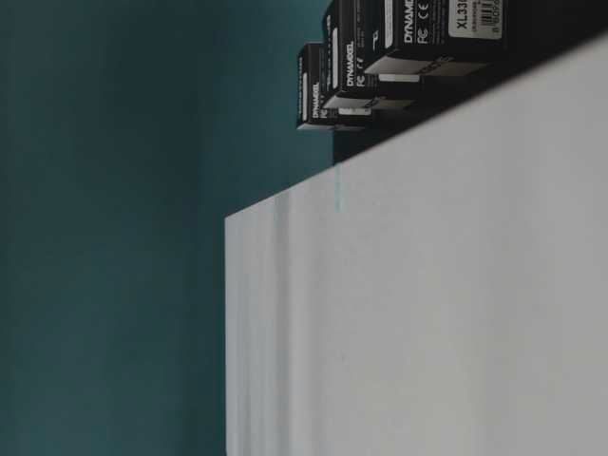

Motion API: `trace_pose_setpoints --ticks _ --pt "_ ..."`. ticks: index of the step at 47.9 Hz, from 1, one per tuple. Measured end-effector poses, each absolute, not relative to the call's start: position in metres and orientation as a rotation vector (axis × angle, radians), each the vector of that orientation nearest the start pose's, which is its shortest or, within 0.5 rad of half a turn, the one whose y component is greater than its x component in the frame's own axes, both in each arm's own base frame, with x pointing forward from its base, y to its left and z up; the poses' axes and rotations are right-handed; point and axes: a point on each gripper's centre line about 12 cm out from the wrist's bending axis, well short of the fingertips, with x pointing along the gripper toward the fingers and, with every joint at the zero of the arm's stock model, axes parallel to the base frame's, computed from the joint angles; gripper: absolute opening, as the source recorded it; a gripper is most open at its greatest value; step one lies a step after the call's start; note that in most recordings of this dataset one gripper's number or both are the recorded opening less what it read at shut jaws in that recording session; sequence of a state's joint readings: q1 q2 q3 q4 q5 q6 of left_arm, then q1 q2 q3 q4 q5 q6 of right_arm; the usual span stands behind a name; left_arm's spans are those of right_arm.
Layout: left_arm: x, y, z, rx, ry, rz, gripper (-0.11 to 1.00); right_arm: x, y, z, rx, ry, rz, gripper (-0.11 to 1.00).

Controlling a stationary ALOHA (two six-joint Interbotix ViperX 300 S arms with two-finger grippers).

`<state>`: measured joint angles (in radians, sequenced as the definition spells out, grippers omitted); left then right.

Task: Place the box from the black base onto the white base.
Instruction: 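Move the right gripper over the top black DYNAMIXEL box on the black base, then close the right gripper on the black DYNAMIXEL box and lift it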

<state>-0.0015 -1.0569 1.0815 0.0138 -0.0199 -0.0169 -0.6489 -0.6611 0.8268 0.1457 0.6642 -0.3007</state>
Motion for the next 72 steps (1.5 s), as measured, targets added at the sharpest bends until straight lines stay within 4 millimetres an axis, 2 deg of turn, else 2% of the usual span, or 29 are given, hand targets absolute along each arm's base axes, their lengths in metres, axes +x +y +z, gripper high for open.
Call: trace_pose_setpoints --ticks 9,20,27,30,42,58,72 --pt "0.186 0.000 0.318 -0.026 0.014 0.000 -0.06 0.208 -0.146 0.255 0.149 0.834 -0.342 0.49" --pt "0.185 0.000 0.317 -0.045 0.025 0.002 -0.06 0.212 -0.154 0.247 0.159 0.844 -0.187 0.63" --pt "0.185 0.000 0.317 -0.046 0.023 0.002 -0.06 0.218 -0.161 0.231 0.167 0.881 -0.116 0.92" --pt "0.185 0.001 0.317 -0.052 0.023 0.004 -0.06 0.221 -0.164 0.224 0.168 0.894 -0.112 0.99" --pt "0.185 0.001 0.318 -0.074 0.021 0.006 -0.06 0.236 -0.176 0.210 0.111 0.883 -0.159 1.00" --pt "0.185 0.001 0.318 -0.075 0.021 0.009 -0.06 0.256 -0.165 0.195 0.066 0.915 -0.085 1.00" --pt "0.184 0.002 0.319 -0.075 0.020 0.010 -0.06 0.262 -0.171 0.187 0.064 0.923 -0.100 1.00"
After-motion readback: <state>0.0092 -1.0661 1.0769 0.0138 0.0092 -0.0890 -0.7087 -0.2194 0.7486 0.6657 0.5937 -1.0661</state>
